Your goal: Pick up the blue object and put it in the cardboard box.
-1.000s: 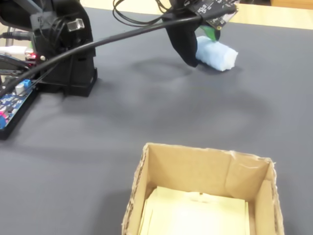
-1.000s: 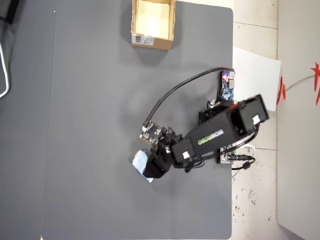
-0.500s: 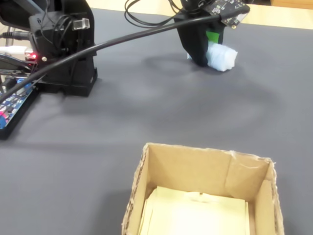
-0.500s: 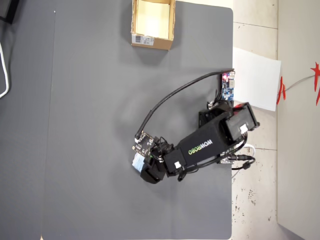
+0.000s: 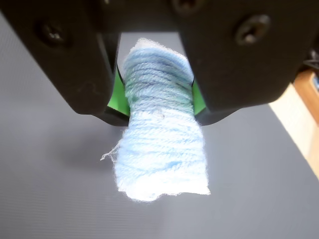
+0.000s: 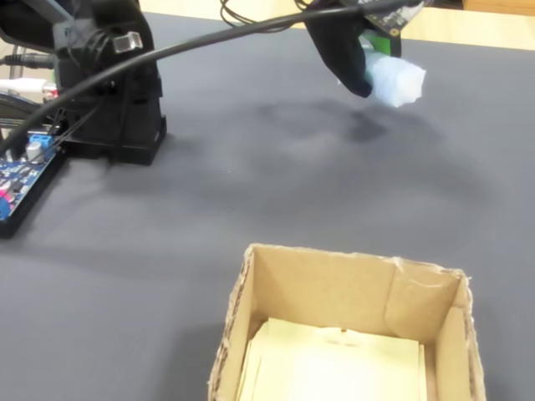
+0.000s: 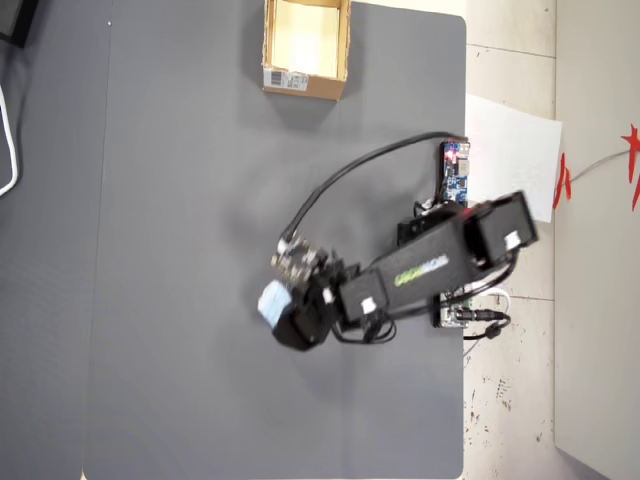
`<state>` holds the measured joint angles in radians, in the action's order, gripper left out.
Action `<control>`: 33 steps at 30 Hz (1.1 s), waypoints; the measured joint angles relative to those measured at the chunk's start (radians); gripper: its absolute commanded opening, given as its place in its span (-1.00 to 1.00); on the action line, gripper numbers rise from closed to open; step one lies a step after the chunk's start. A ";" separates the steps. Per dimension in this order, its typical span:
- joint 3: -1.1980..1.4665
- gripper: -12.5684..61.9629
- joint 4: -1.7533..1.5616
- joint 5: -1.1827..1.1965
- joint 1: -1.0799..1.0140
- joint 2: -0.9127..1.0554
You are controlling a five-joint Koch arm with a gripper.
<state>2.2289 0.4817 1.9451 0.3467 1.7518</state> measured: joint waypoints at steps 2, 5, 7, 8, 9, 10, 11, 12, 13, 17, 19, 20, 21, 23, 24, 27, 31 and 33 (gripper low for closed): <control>0.055 -0.46 -0.046 -0.049 -0.034 0.069; 0.137 -0.47 -0.106 -0.106 -0.081 0.183; 0.215 -0.46 -0.135 -0.138 -0.118 0.268; 0.233 -0.46 -0.137 -0.156 -0.132 0.301; 0.253 -0.47 -0.141 -0.179 -0.149 0.336; 0.275 -0.47 -0.143 -0.206 -0.164 0.373; 0.296 -0.47 -0.144 -0.232 -0.183 0.403; 0.341 -0.46 -0.146 -0.272 -0.218 0.462; 0.371 -0.46 -0.147 -0.284 -0.242 0.494; 0.446 -0.46 -0.181 -0.304 -0.327 0.528; 0.463 -0.46 -0.190 -0.339 -0.388 0.528; 0.463 -0.46 -0.190 -0.359 -0.417 0.528; 0.463 -0.46 -0.193 -0.397 -0.480 0.528; 0.463 -0.46 -0.195 -0.436 -0.540 0.528; 0.463 -0.46 -0.195 -0.442 -0.549 0.528; 0.463 -0.46 -0.195 -0.511 -0.609 0.528; 0.454 -0.46 -0.193 -0.787 -0.686 0.528; 0.408 -0.46 -0.193 -0.873 -0.719 0.528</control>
<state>2.6369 0.2884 1.0723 -0.3728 2.2795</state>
